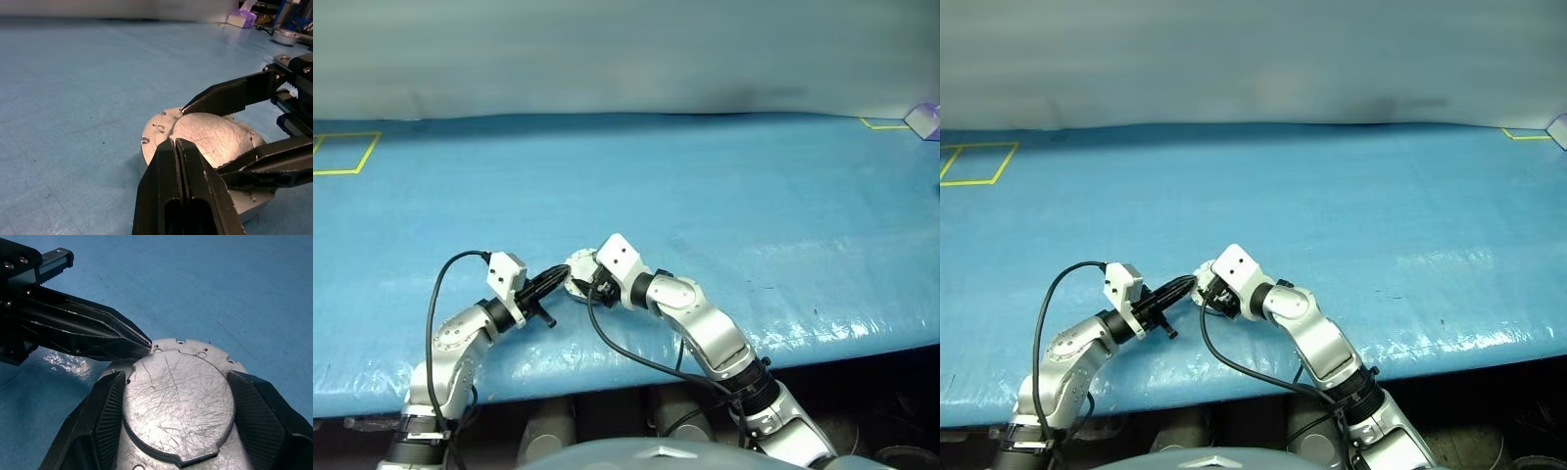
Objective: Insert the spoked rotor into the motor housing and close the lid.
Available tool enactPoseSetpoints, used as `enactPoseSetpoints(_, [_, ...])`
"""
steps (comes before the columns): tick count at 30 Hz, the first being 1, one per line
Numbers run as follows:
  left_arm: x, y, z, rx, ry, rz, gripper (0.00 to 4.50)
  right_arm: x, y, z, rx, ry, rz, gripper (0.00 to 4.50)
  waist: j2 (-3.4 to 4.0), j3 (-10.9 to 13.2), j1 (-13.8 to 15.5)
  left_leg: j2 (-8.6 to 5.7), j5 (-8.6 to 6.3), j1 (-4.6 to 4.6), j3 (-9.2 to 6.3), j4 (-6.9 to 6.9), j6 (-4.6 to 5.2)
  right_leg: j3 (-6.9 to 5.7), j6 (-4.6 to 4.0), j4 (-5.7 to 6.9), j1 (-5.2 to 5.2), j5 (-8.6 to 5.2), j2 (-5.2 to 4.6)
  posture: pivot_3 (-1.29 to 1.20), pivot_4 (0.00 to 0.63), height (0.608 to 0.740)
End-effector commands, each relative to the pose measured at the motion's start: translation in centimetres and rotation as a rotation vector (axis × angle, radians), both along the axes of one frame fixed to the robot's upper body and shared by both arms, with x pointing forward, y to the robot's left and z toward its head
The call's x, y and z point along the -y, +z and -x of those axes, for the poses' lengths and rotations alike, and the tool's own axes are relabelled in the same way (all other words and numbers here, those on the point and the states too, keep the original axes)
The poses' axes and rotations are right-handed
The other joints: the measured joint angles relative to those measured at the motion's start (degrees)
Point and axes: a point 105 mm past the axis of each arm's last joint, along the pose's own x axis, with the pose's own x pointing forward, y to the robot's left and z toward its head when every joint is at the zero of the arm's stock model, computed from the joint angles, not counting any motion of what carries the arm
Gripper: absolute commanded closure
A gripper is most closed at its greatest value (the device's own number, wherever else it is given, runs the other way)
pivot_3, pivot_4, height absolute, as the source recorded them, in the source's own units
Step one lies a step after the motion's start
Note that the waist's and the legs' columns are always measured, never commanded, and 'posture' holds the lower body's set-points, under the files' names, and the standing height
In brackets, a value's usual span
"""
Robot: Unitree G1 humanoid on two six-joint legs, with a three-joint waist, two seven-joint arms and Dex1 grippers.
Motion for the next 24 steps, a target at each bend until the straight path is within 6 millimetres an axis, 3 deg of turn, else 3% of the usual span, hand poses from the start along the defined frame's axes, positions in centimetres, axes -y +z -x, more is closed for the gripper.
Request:
enactPoseSetpoints(1, [0.6, -0.7, 0.3, -0.022, -0.028, -0.051, 4.46, 0.3, -3.3, 1.0, -0.114, -0.003, 0.069, 1.50, 0.10, -0.2, 0.0, 0.00, 0.00, 0.01, 0.00, 0.00, 0.00, 0.00, 0.00, 0.00, 0.00, 0.00, 0.00, 0.00, 0.150, 0.740])
enactPoseSetpoints(24, [1.1, -1.3, 1.5, -0.073, -0.068, -0.012, 4.46, 0.8, -2.8, 0.2, -0.102, -0.033, 0.047, 1.50, 0.29, -0.5, 0.1, 0.00, -0.03, 0.02, -0.02, 0.00, -0.04, -0.03, 0.00, -0.14, -0.14, -0.01, -0.05, 0.00, 0.150, 0.740])
